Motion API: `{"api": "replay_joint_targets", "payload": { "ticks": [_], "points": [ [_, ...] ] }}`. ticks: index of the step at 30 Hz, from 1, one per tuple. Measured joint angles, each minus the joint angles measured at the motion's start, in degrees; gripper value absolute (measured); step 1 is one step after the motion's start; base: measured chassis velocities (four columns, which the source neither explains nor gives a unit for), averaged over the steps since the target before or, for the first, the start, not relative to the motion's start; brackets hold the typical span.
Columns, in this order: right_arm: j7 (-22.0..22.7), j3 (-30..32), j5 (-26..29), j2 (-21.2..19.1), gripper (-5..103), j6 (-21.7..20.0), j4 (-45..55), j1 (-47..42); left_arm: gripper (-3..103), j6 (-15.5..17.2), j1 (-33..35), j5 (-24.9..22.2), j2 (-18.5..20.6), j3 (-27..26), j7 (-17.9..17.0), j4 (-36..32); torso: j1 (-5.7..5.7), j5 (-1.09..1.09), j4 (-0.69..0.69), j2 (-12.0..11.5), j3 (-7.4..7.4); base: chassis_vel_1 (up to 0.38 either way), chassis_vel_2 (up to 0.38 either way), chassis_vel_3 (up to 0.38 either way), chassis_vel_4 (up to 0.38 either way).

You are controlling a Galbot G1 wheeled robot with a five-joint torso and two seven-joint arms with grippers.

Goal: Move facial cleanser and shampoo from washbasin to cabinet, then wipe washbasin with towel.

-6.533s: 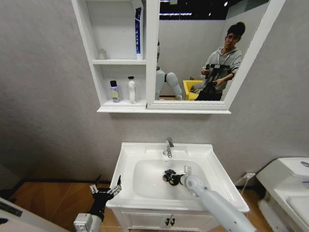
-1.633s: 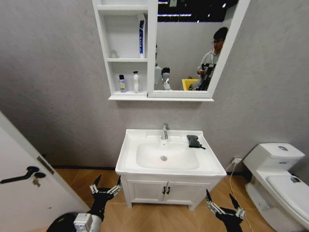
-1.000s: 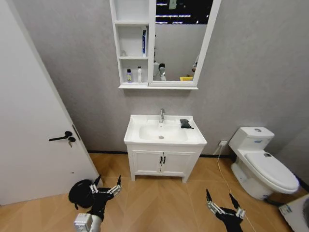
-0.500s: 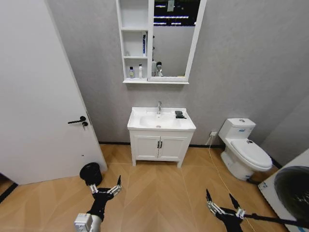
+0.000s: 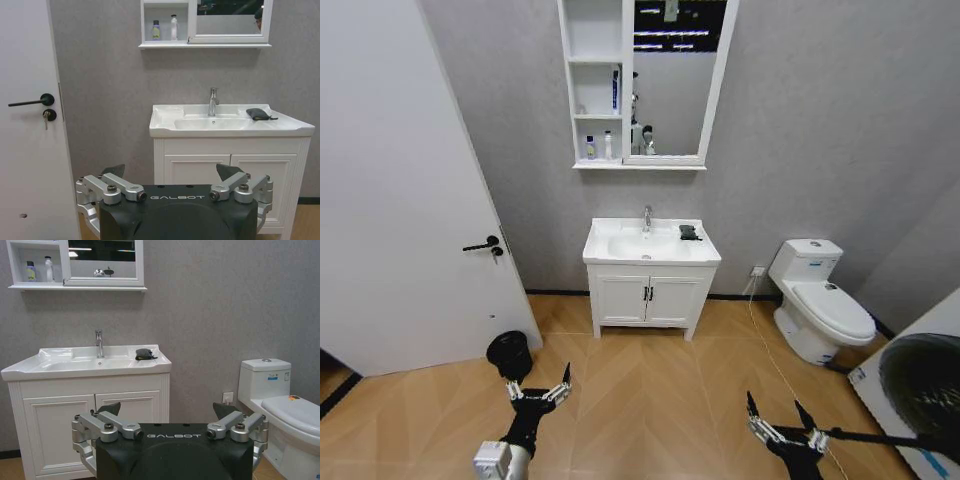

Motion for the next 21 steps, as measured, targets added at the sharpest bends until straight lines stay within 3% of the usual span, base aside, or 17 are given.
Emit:
{"api": "replay_joint_targets", "payload": {
  "ticks": [14, 21],
  "points": [
    [0.00, 0.03, 0.00, -0.01, 100, 0.00, 0.00, -0.02, 100, 0.00, 0.01, 0.00, -0.01, 0.05, 0.00, 0.00, -0.05, 0.03, -0.01, 0.03, -0.01, -0.134, -0.178, 0.141, 0.144],
    [0.00, 0.00, 0.00, 0.01, 100, 0.00, 0.00, -0.02, 100, 0.00, 0.01, 0.00, 0.00, 0.00, 0.00, 0.00, -0.04, -0.01, 0.00, 0.03, -0.01, 0.019, 0.029, -0.012, -0.019]
  ]
}}
